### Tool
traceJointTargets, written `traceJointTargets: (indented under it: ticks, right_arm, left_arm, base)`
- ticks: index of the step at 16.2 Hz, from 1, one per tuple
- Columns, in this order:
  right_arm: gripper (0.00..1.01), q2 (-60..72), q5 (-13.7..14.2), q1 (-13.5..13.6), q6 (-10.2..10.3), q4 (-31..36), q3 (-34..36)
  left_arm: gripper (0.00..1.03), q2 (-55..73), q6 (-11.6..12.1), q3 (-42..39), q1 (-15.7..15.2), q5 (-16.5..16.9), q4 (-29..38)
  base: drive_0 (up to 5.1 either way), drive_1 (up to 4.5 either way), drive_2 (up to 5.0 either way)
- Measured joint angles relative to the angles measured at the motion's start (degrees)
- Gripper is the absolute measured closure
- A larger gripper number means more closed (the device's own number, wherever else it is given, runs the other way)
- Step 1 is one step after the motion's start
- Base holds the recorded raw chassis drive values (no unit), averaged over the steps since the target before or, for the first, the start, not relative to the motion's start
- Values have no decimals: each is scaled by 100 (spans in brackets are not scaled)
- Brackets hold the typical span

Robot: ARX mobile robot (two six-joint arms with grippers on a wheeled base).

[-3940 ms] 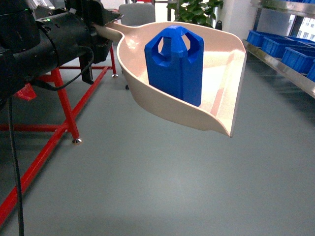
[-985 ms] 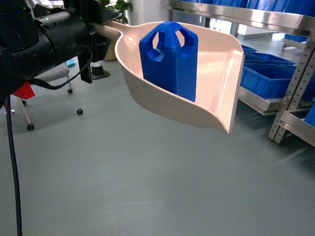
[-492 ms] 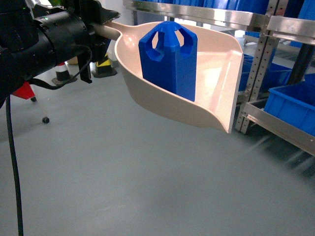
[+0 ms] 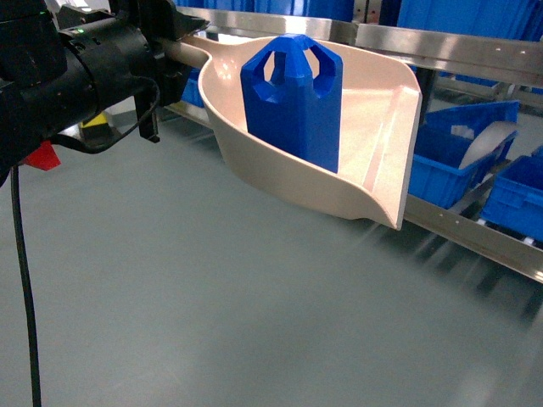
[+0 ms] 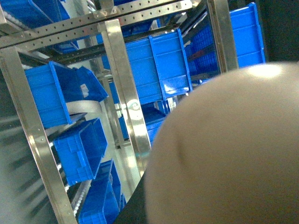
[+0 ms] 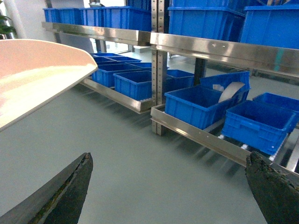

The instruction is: Place part in tray to right shelf

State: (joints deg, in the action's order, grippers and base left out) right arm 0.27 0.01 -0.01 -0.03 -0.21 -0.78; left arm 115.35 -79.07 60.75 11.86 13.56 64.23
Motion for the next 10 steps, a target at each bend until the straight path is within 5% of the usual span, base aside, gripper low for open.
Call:
traceJointTargets:
  ticks: [10]
  right_arm:
    - [3, 0, -2, 0, 0, -2, 0]
  left_arm:
    - [90, 0, 0, 0, -4, 0, -15]
  base:
    - [-165, -165, -165]
